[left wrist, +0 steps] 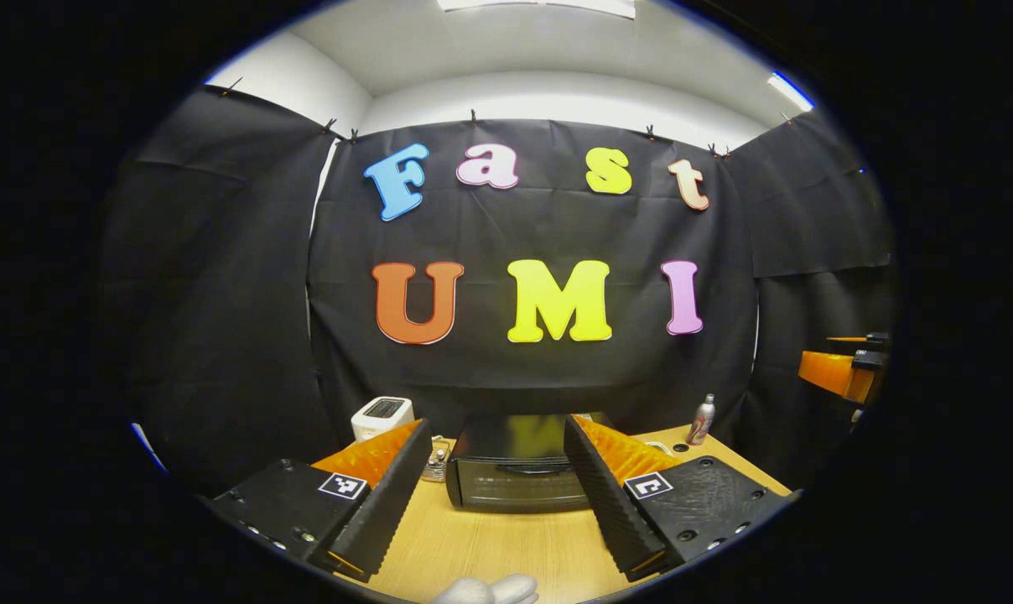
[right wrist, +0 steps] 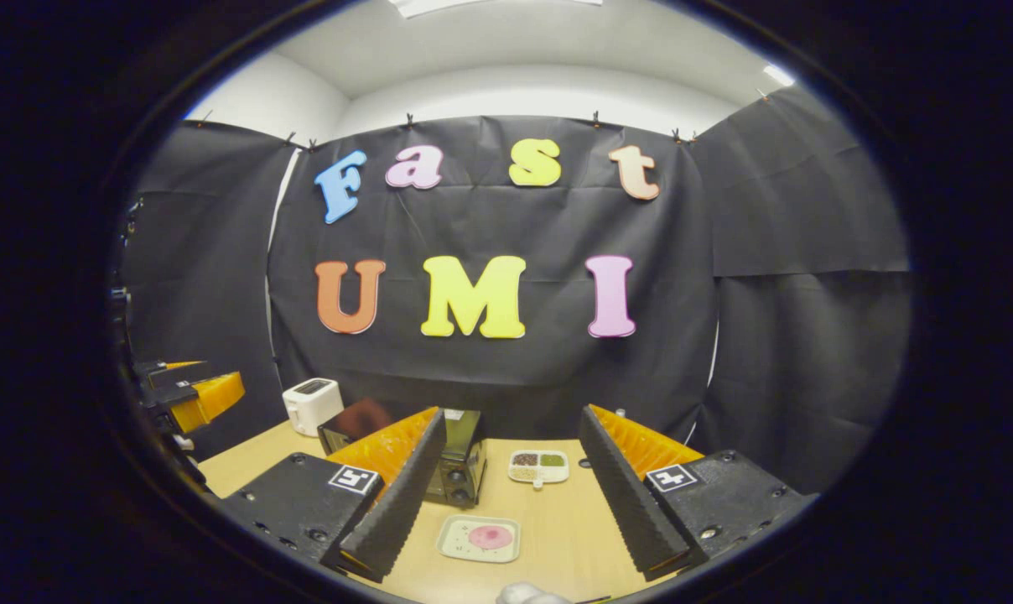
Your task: Open the electric oven with the left hand, put the food in, and close the electric oven.
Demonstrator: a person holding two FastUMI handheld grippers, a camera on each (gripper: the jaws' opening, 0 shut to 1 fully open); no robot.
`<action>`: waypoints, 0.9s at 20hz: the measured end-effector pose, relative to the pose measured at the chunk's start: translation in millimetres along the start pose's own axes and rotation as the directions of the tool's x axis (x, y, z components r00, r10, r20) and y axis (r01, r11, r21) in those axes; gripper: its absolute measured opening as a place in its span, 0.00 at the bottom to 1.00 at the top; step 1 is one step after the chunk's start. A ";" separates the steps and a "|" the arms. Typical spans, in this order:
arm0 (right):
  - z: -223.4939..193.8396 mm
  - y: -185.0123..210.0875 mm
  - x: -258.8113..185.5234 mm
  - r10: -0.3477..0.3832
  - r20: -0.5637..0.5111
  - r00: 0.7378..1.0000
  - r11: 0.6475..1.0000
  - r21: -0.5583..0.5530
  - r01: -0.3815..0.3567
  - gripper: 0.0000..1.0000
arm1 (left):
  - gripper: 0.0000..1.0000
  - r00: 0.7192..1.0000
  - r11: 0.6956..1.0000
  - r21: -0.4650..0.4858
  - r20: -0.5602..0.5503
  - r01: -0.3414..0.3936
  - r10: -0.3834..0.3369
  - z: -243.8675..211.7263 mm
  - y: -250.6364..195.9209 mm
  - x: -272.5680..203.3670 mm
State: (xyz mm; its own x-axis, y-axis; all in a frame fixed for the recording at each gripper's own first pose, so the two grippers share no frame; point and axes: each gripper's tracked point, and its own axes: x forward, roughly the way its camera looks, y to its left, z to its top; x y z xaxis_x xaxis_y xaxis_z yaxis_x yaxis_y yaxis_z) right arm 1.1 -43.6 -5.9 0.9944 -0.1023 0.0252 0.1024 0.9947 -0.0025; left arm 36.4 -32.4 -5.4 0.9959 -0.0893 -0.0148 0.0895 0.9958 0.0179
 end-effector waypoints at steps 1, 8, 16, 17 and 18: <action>0.3 -2.1 1.7 -0.003 -0.002 1.000 1.000 0.000 0.003 0.96 | 0.96 1.000 1.000 0.001 0.007 0.011 -0.011 -0.7 -5.2 4.6; 4.8 -24.1 12.5 -0.035 -0.013 0.999 0.999 0.003 0.035 0.96 | 0.95 0.997 0.997 0.015 -0.003 0.082 -0.081 -30.3 -40.4 59.9; 6.2 -54.3 4.5 -0.126 -0.028 0.992 0.992 -0.017 0.125 0.96 | 0.96 0.988 0.994 0.001 -0.112 0.111 -0.110 -113.1 -54.8 146.4; 4.5 -56.1 2.3 -0.135 -0.032 0.990 0.991 -0.015 0.134 0.96 | 0.96 0.984 0.993 0.008 -0.135 0.118 -0.116 -123.5 -56.2 157.3; 1.3 -57.1 0.4 -0.144 -0.040 0.989 0.990 -0.015 0.143 0.96 | 0.96 0.980 0.993 0.012 -0.162 0.116 -0.113 -135.9 -56.2 166.3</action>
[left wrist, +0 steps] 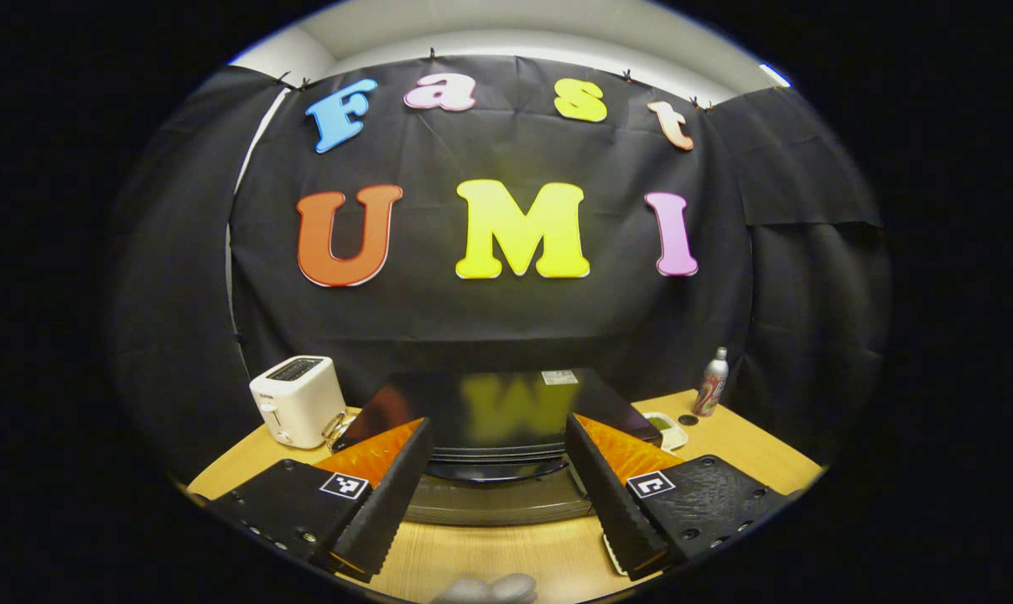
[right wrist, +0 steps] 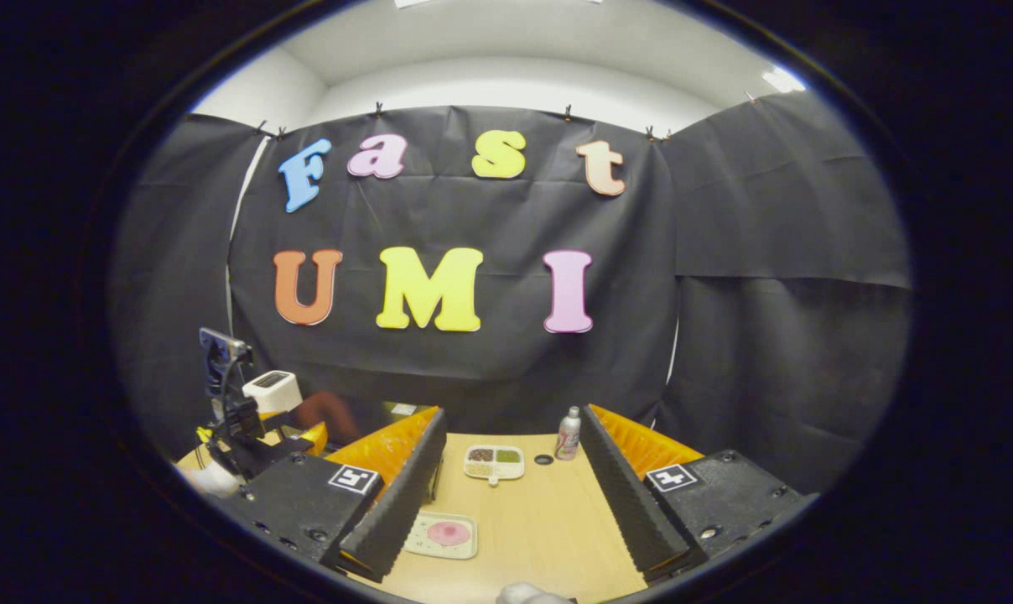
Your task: Open the electric oven with the left hand, put the food in, and close the electric oven.
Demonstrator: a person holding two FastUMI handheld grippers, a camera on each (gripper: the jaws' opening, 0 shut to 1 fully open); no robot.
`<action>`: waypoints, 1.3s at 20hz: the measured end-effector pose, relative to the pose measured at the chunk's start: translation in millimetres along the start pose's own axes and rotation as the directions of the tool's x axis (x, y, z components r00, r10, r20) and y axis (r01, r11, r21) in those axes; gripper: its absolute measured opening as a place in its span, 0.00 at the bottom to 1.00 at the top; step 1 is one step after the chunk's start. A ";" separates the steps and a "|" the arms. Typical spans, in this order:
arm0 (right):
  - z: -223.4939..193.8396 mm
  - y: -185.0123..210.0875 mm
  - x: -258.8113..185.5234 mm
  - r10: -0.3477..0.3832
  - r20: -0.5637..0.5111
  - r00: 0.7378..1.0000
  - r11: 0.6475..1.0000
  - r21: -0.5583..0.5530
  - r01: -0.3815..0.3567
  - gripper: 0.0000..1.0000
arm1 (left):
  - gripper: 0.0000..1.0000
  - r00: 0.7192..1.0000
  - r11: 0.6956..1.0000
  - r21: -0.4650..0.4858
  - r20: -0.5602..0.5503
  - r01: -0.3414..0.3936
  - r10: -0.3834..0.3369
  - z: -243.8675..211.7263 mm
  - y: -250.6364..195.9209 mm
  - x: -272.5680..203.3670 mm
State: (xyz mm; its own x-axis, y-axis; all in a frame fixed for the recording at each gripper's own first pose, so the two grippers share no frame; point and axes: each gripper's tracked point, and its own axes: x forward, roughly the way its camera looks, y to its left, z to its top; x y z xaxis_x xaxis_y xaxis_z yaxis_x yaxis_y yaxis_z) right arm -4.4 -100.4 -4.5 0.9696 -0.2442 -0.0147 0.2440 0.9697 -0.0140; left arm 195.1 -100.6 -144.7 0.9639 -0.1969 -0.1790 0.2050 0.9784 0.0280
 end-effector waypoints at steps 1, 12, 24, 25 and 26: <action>-2.7 -0.7 -0.9 -0.008 -0.007 1.000 1.000 0.000 0.008 0.96 | 0.97 1.000 1.000 0.001 -0.025 -0.005 0.005 -9.4 1.4 9.9; -31.2 -11.1 -24.0 -0.061 -0.057 0.997 0.998 0.021 0.062 0.96 | 0.98 0.993 1.000 0.012 -0.117 -0.027 0.028 -41.0 8.4 24.9; -43.8 24.1 -46.7 0.012 -0.057 0.998 1.000 0.028 -0.010 0.96 | 0.96 0.975 1.000 0.014 -0.223 -0.020 0.023 -95.6 3.8 -55.7; -45.8 26.3 -48.8 0.014 -0.061 0.998 1.000 0.026 -0.013 0.96 | 0.96 0.972 1.000 0.015 -0.234 -0.022 0.025 -102.4 3.7 -60.2; -49.3 29.6 -47.9 0.018 -0.067 0.998 1.000 0.024 -0.016 0.96 | 0.96 0.968 1.000 0.013 -0.249 -0.026 0.028 -111.1 4.2 -65.8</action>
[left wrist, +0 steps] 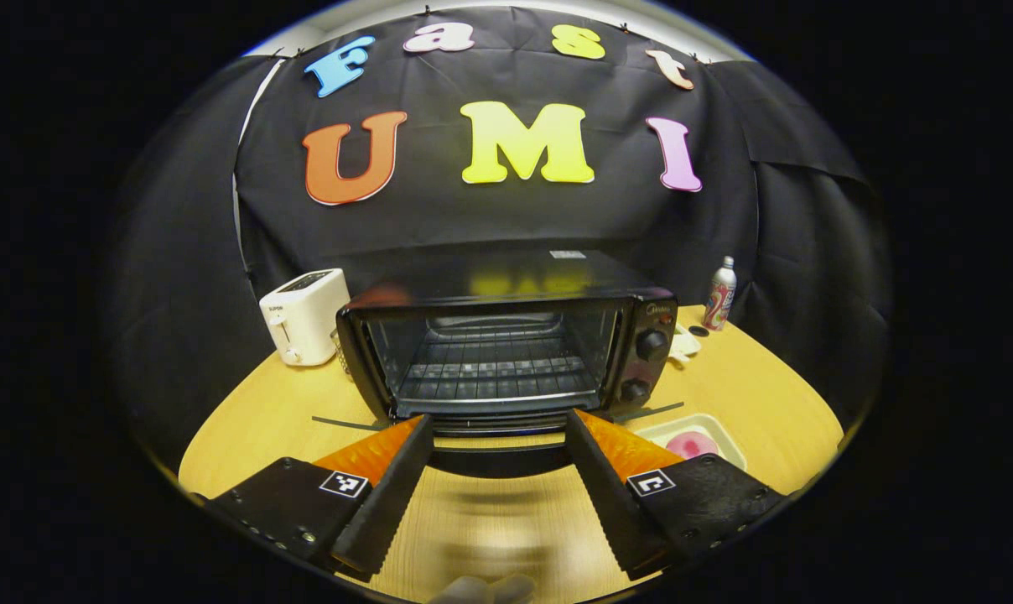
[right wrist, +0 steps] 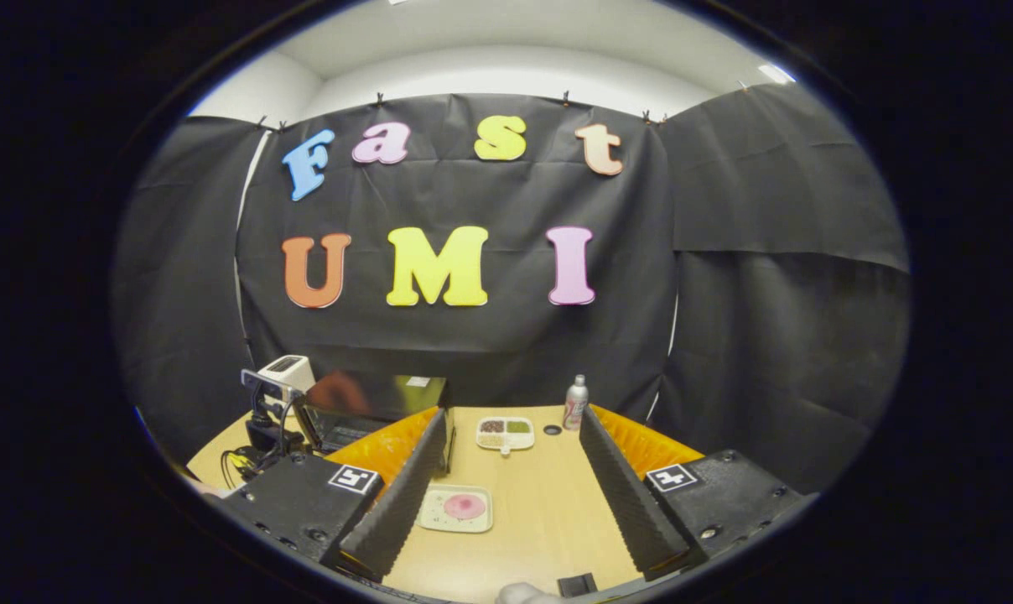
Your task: Open the electric oven with the left hand, put the food in, and close the electric oven.
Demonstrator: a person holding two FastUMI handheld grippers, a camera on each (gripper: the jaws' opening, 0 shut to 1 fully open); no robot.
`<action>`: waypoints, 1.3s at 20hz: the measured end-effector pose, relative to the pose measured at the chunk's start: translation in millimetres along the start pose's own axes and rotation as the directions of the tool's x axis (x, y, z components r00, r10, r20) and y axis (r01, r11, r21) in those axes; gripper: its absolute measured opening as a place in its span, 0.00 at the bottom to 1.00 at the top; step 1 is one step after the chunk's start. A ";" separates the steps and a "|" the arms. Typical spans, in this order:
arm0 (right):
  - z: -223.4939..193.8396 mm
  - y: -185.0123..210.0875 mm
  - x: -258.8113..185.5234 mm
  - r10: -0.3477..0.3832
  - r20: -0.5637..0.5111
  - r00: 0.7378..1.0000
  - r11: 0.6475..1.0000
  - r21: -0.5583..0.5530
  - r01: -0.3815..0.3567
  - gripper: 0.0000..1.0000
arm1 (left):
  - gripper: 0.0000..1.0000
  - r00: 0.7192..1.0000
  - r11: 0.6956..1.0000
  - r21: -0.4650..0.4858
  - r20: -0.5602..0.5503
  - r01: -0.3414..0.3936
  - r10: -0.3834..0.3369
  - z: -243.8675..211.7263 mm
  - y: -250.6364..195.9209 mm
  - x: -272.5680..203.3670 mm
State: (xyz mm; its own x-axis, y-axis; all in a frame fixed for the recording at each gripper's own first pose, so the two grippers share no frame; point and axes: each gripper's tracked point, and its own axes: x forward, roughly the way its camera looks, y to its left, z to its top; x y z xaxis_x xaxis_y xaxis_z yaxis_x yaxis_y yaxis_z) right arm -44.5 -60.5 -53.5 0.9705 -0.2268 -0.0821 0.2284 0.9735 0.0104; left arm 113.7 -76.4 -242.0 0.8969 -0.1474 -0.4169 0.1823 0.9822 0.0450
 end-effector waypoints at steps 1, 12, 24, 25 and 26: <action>-2.3 2.6 -0.8 0.001 -0.006 1.000 1.000 -0.001 -0.001 0.97 | 0.96 1.000 1.000 -0.003 -0.015 -0.001 0.001 -9.1 0.0 -3.3; -19.9 4.5 -6.4 -0.027 -0.057 0.998 1.000 -0.016 0.026 0.96 | 0.95 0.995 1.000 0.019 -0.099 0.003 -0.001 -64.1 0.0 -10.7; -63.9 1.1 9.3 -0.060 -0.139 0.988 0.998 -0.007 0.060 0.96 | 0.98 0.972 0.998 0.055 -0.234 0.021 -0.008 -115.9 4.8 -5.4; -68.7 1.8 13.0 -0.054 -0.153 0.987 0.999 -0.006 0.054 0.97 | 0.98 0.971 0.999 0.047 -0.241 0.019 -0.007 -116.9 4.9 -5.1; -73.8 2.3 18.2 -0.046 -0.164 0.985 0.999 -0.004 0.046 0.97 | 0.97 0.968 0.999 0.047 -0.250 0.019 -0.007 -118.1 4.9 -6.3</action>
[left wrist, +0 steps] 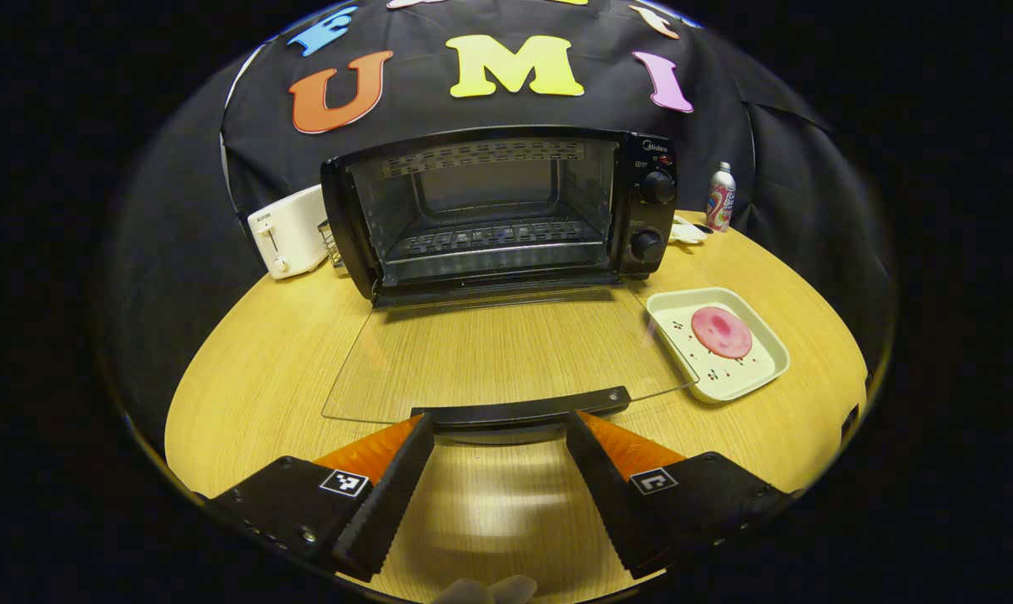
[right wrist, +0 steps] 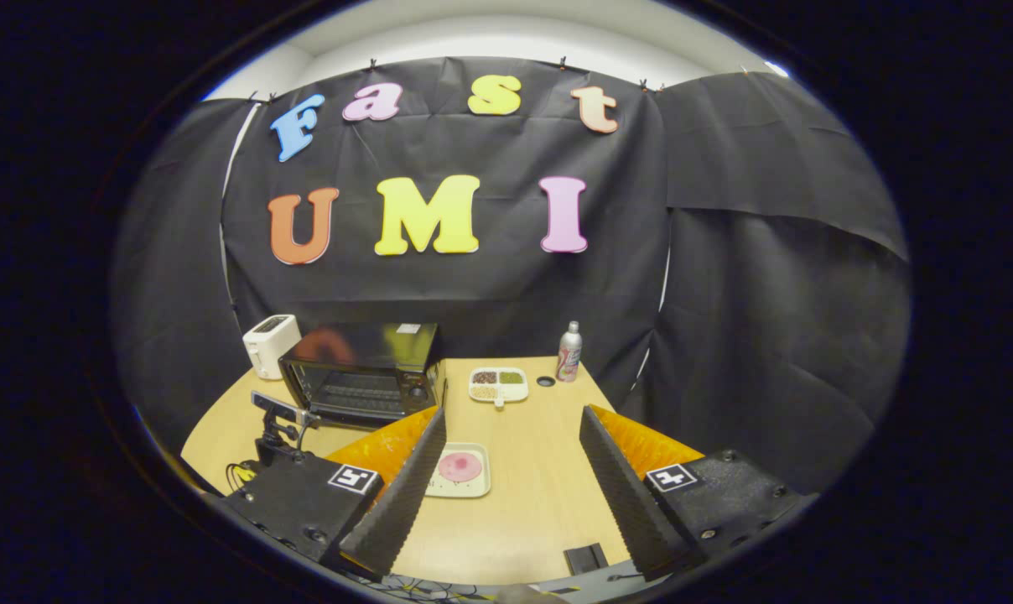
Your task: Open the electric oven with the left hand, put the food in, and close the electric oven.
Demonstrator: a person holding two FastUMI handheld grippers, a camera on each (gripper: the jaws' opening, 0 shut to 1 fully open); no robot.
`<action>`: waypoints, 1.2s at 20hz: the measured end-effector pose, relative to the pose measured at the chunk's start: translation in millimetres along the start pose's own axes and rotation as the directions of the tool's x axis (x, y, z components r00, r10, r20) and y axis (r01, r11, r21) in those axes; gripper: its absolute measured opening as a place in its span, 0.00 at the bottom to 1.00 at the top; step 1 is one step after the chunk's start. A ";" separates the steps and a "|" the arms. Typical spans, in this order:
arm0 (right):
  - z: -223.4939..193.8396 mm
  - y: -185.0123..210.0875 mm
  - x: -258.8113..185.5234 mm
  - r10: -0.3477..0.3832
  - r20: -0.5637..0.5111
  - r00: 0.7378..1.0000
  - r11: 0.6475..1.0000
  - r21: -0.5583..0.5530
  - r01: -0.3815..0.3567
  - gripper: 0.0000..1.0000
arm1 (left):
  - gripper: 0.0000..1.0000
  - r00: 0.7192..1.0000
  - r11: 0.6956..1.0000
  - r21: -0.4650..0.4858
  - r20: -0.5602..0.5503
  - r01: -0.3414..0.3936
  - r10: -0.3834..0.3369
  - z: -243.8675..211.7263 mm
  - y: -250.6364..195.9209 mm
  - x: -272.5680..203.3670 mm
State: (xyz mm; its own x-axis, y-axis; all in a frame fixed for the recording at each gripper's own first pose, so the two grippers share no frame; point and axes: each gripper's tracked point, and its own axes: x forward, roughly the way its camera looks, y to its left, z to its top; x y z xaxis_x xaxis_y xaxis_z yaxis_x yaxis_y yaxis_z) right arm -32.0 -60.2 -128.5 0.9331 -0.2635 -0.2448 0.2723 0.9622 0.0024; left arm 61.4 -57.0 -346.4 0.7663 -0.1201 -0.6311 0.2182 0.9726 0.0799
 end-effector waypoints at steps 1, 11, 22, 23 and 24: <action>-3.1 0.5 5.7 0.008 -0.013 1.000 1.000 -0.001 -0.008 0.97 | 0.97 1.000 1.000 -0.002 -0.003 0.000 0.000 -0.1 -0.1 -0.2; -114.9 6.8 141.0 0.160 -0.331 0.930 0.987 0.054 -0.150 0.84 | 0.97 0.988 0.995 -0.102 0.147 -0.022 0.037 51.5 21.3 -56.8; -232.6 27.9 265.8 0.293 -0.641 0.709 0.955 0.165 -0.245 0.43 | 0.97 0.943 0.970 -0.203 0.275 -0.134 0.188 137.3 22.7 -150.4; -237.9 24.2 272.7 0.280 -0.663 0.695 0.958 0.146 -0.246 0.42 | 0.97 0.938 0.966 -0.212 0.280 -0.148 0.205 141.8 22.3 -155.4; -244.1 21.8 276.3 0.271 -0.690 0.672 0.960 0.140 -0.243 0.41 | 0.97 0.935 0.963 -0.216 0.279 -0.162 0.220 145.8 22.8 -159.5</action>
State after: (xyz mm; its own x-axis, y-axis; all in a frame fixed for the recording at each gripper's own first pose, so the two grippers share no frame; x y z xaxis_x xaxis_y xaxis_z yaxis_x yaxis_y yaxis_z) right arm 174.4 -95.2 -432.8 0.5385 0.1311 -0.8324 0.0670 0.9780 0.1974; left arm 32.2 -44.7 -131.4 0.9330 0.0460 -0.3569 -0.0446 0.9989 0.0121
